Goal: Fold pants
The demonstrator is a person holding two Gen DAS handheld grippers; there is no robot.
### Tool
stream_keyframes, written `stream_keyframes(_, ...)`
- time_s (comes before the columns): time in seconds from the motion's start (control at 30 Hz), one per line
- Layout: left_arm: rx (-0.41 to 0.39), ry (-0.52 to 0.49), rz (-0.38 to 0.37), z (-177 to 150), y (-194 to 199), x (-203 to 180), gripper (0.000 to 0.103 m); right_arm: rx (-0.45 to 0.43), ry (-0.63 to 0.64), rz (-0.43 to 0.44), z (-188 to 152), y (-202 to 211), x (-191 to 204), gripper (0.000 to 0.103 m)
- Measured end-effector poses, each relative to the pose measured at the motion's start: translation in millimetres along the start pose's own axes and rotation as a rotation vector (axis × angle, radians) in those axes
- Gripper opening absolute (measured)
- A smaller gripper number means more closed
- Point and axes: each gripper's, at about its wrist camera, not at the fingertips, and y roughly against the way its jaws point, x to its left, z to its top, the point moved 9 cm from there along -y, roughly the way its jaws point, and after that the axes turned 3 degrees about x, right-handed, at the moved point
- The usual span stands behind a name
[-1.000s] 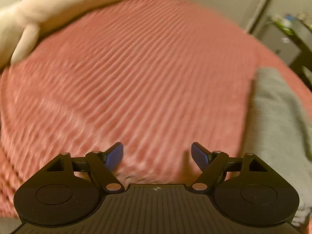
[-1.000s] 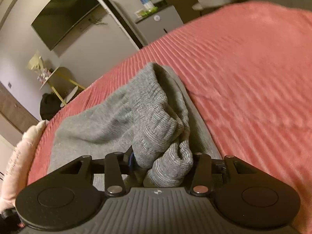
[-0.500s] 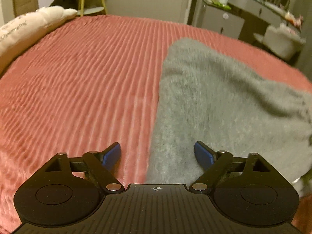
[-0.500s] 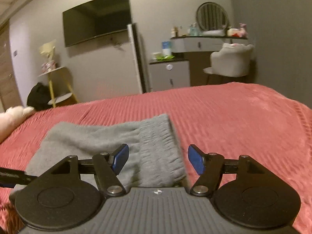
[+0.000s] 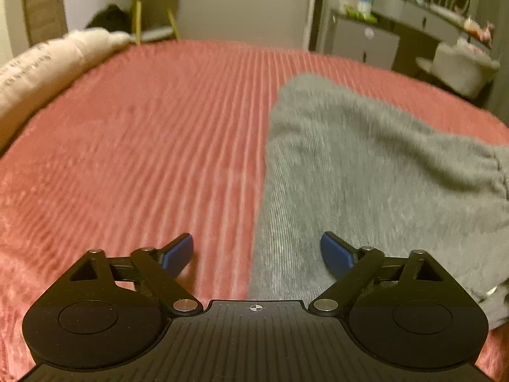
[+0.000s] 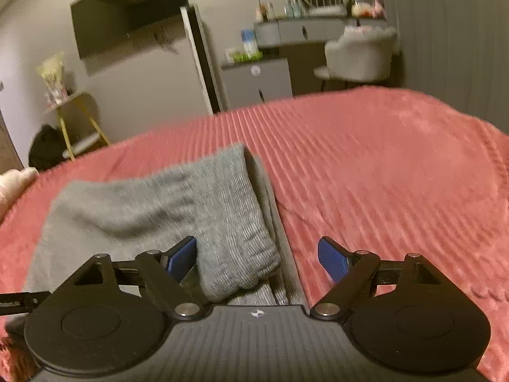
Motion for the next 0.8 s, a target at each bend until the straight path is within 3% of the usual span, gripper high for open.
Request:
stream_keyframes(0.07,-0.068,0.018,0.002,4.9,11.1,3.3,0.086,-0.068,0.016,0.044,7.0,14.1,6.1,0.079)
stream_keyframes(0.13,-0.106,0.029,-0.023,7.5,17.4,3.2,0.085,-0.106,0.045,0.087,11.2,21.3,17.8,0.049)
stream_keyframes(0.17,-0.105,0.027,-0.049,7.0,18.5,1.0,0.085,-0.109,0.064,0.105,10.3,22.7,24.5,0.039)
stream_keyframes(0.23,-0.072,0.003,-0.076,2.2,16.0,-5.3,0.084,-0.095,0.126,0.146,3.7,21.1,39.8,0.033)
stream_keyframes(0.33,0.055,-0.087,-0.030,-11.7,-0.2,-15.8,0.082,0.025,0.231,0.154,-20.3,5.9,56.0,0.031)
stream_keyframes(0.4,0.059,-0.116,-0.012,-11.9,-1.0,-19.9,0.082,0.121,0.313,0.125,-36.8,-8.4,60.5,0.024)
stream_keyframes(0.53,0.011,-0.035,-0.049,-6.0,6.5,-9.8,0.079,0.106,0.302,0.134,-30.6,-6.0,61.4,0.023)
stream_keyframes(0.67,-0.055,0.089,-0.050,1.5,9.2,7.4,0.079,0.015,0.253,0.133,-2.9,0.3,69.3,0.024)
stream_keyframes(0.8,-0.028,0.136,-0.084,1.4,-0.5,11.5,0.084,0.023,0.326,0.140,2.3,-21.8,91.1,0.024)
